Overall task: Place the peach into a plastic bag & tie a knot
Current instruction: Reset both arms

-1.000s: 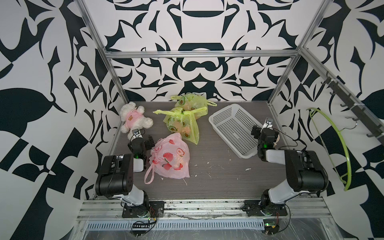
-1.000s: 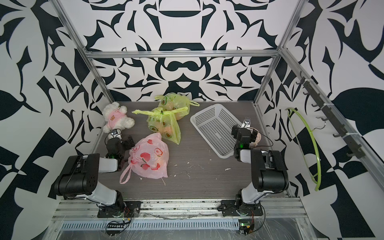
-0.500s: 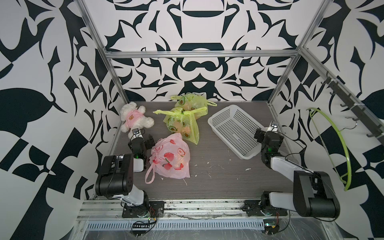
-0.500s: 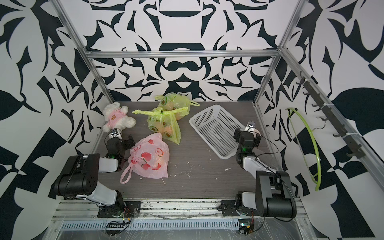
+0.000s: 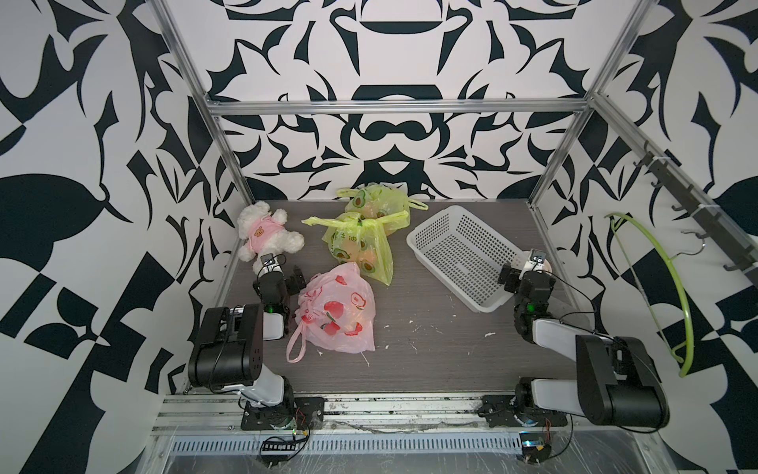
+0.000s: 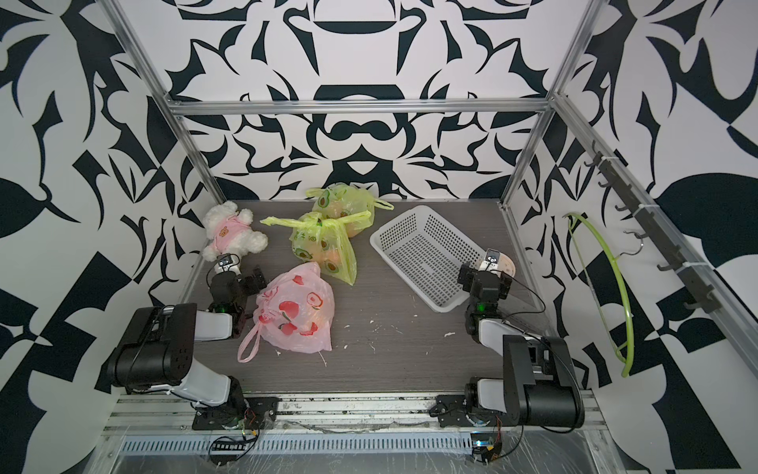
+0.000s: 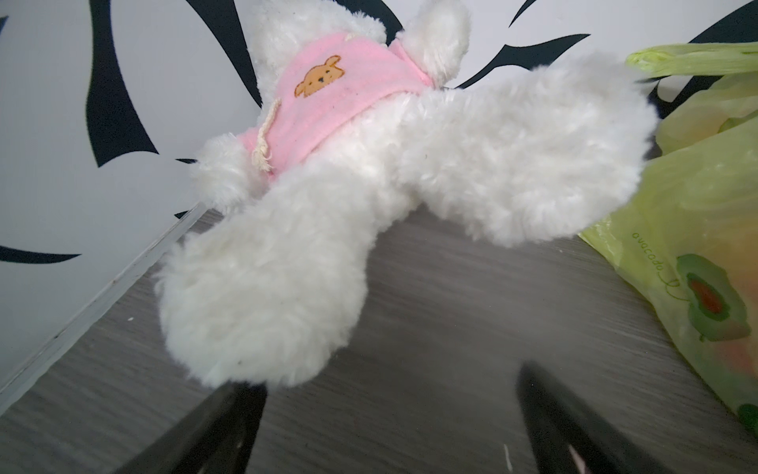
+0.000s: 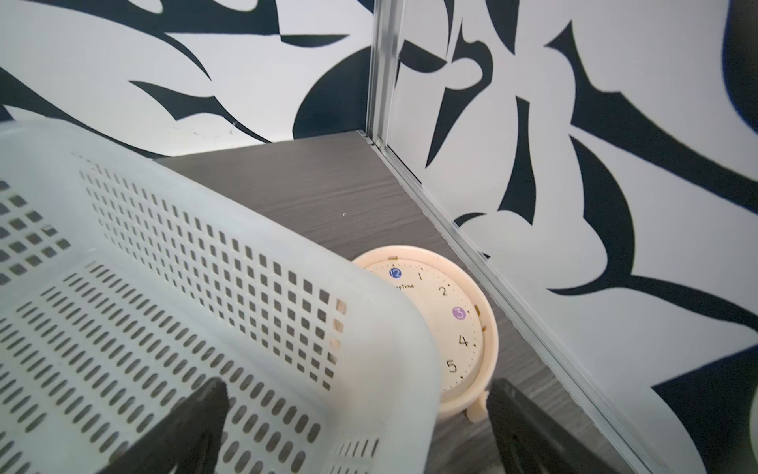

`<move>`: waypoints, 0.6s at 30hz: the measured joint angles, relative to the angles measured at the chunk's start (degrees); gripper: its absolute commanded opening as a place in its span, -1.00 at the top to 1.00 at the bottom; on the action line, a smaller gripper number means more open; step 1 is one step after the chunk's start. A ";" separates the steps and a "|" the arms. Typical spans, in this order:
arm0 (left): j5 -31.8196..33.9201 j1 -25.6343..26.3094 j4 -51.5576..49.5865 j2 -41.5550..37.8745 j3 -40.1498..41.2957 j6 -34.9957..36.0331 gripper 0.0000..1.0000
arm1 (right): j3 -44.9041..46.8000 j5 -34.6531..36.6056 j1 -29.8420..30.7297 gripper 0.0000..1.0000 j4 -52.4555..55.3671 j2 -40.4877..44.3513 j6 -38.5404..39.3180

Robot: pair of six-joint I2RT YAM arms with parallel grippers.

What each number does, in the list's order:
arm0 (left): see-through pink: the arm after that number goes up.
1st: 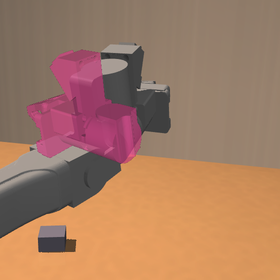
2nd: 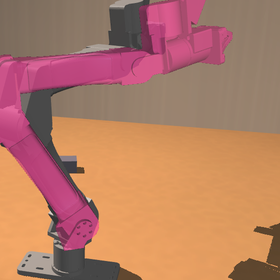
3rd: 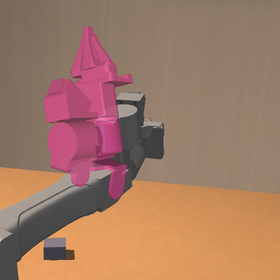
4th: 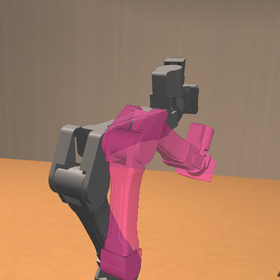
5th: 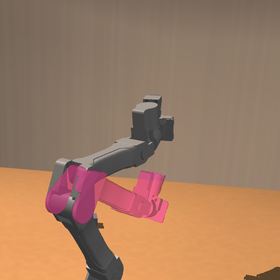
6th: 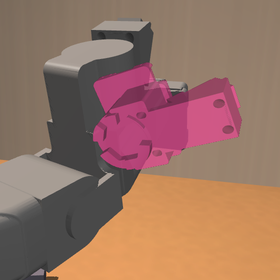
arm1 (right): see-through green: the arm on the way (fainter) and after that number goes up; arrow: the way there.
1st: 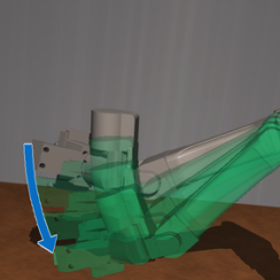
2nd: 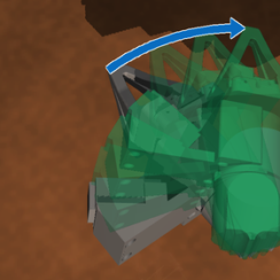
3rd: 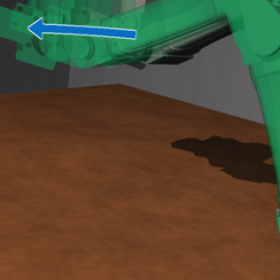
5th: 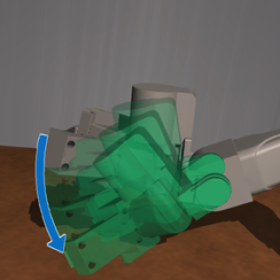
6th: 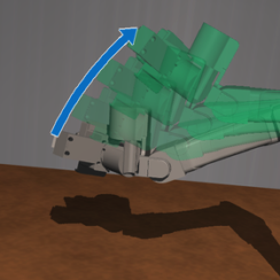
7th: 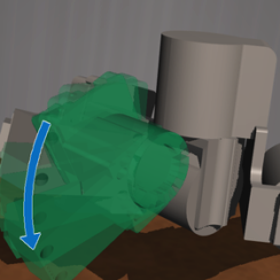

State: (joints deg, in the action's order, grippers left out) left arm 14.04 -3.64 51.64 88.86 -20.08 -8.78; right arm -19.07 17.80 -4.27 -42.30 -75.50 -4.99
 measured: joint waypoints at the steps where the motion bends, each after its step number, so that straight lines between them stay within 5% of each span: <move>1: 0.00 0.00 -0.02 0.00 0.00 0.00 -0.98 | -0.42 -0.83 -0.74 -0.99 0.46 -0.28 -0.46; 10: 0.00 0.00 -0.07 0.00 -0.04 0.00 -0.98 | -1.97 -10.10 -4.63 -1.00 2.75 -1.22 -3.19; 18: 0.00 0.00 -0.07 0.00 -0.07 -0.02 -0.98 | -1.49 -10.23 5.99 -1.00 -14.97 -10.69 -1.07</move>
State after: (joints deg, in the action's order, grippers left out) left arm 14.04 -3.64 51.57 88.86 -20.14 -8.80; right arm -20.56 7.57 1.72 -57.28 -86.19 -6.07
